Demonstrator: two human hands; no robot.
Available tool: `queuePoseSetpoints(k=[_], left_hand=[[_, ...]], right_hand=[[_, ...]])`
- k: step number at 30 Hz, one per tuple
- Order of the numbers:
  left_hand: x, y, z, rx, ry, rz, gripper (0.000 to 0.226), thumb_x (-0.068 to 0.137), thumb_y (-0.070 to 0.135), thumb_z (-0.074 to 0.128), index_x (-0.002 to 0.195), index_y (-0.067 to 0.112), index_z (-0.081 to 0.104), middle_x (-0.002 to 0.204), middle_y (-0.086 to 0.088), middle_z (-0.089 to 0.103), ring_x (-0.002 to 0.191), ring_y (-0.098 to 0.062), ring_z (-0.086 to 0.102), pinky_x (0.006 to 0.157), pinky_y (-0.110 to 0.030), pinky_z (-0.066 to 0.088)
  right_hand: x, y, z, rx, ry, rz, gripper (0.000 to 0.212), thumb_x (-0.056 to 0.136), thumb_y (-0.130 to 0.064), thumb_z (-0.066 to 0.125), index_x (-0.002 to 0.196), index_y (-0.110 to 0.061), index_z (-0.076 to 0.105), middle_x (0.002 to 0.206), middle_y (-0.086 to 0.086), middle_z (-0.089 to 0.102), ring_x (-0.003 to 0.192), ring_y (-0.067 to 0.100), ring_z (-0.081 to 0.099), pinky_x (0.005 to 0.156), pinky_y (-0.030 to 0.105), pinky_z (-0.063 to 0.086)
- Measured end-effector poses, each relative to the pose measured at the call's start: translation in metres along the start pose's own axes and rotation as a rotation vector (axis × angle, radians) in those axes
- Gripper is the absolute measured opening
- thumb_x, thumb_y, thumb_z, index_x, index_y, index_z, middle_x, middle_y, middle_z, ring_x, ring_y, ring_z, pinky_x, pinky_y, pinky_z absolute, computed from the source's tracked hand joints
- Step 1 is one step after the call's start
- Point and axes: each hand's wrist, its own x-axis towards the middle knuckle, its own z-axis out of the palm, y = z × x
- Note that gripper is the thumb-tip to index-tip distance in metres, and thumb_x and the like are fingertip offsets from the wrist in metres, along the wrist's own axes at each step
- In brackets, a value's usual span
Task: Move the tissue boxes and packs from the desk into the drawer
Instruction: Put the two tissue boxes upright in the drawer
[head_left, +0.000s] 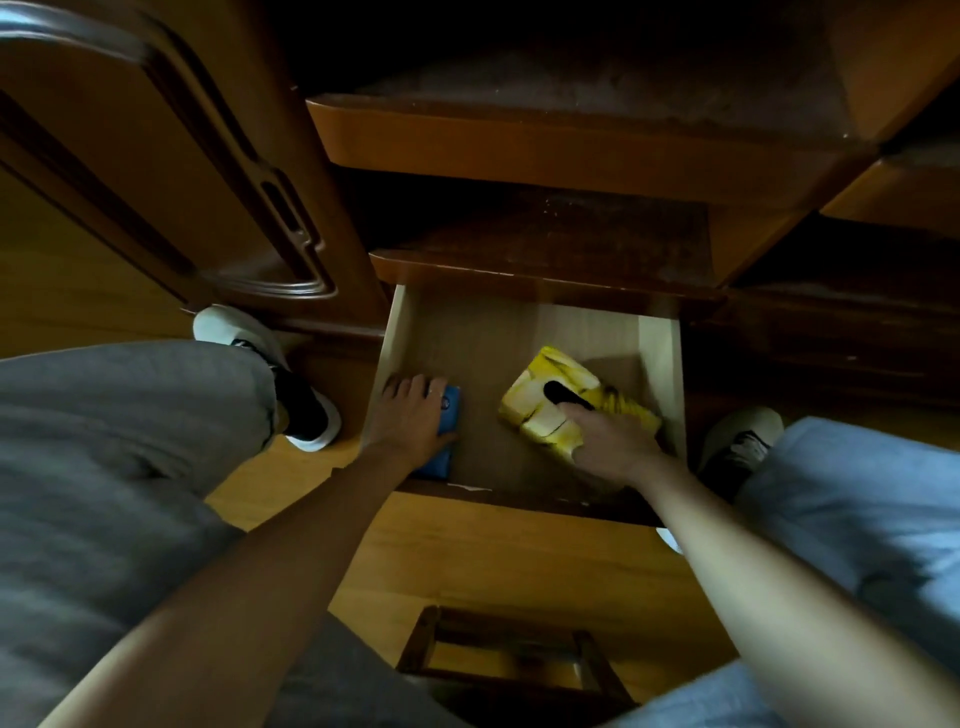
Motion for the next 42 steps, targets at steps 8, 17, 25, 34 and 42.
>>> queuePoseSetpoints(k=[8, 17, 25, 34, 42], left_hand=[[0.003, 0.009, -0.005, -0.050, -0.029, -0.064, 0.073, 0.090, 0.048, 0.066, 0.150, 0.020, 0.034, 0.149, -0.010, 0.041, 0.136, -0.030, 0.042, 0.115, -0.045, 0.032], [0.002, 0.020, -0.006, 0.082, -0.058, -0.101, 0.073, 0.090, 0.045, 0.066, 0.149, 0.018, 0.033, 0.146, -0.012, 0.045, 0.134, -0.030, 0.045, 0.113, -0.044, 0.035], [-0.004, 0.032, -0.072, -0.109, -0.019, -0.074, 0.061, 0.096, 0.045, 0.058, 0.148, 0.021, 0.038, 0.142, -0.008, 0.050, 0.124, -0.026, 0.054, 0.098, -0.042, 0.048], [-0.044, 0.046, -0.287, -0.027, 0.787, 0.236, 0.020, 0.091, 0.040, 0.056, 0.103, 0.034, 0.071, 0.088, 0.015, 0.073, 0.072, -0.007, 0.069, 0.050, -0.015, 0.035], [-0.021, 0.067, -0.466, -0.121, 1.094, 0.236, 0.017, 0.090, 0.030, 0.060, 0.103, 0.027, 0.070, 0.102, 0.009, 0.070, 0.103, -0.017, 0.061, 0.067, -0.032, 0.053]], right_hand=[[-0.018, 0.027, 0.017, -0.155, -0.186, -0.085, 0.041, 0.100, -0.020, 0.044, 0.134, -0.028, 0.063, 0.138, 0.004, 0.064, 0.121, 0.027, 0.062, 0.087, 0.032, 0.049], [-0.022, 0.029, 0.013, -0.270, -0.174, -0.104, 0.039, 0.102, -0.011, 0.038, 0.127, -0.024, 0.066, 0.100, 0.003, 0.065, 0.092, 0.023, 0.063, 0.074, 0.035, 0.050], [-0.047, 0.013, -0.016, -0.079, -0.070, -0.088, 0.041, 0.103, -0.013, 0.048, 0.140, -0.021, 0.061, 0.138, 0.005, 0.064, 0.122, 0.026, 0.061, 0.097, 0.030, 0.049], [-0.101, -0.050, -0.197, 0.168, 0.748, -0.360, 0.022, 0.100, -0.030, 0.056, 0.113, -0.041, 0.070, 0.108, -0.025, 0.072, 0.086, -0.007, 0.063, 0.070, 0.018, 0.050], [-0.168, -0.074, -0.369, -0.036, 1.345, -0.377, 0.021, 0.093, -0.025, 0.055, 0.103, -0.037, 0.069, 0.097, -0.020, 0.070, 0.096, 0.001, 0.061, 0.070, 0.027, 0.052]])
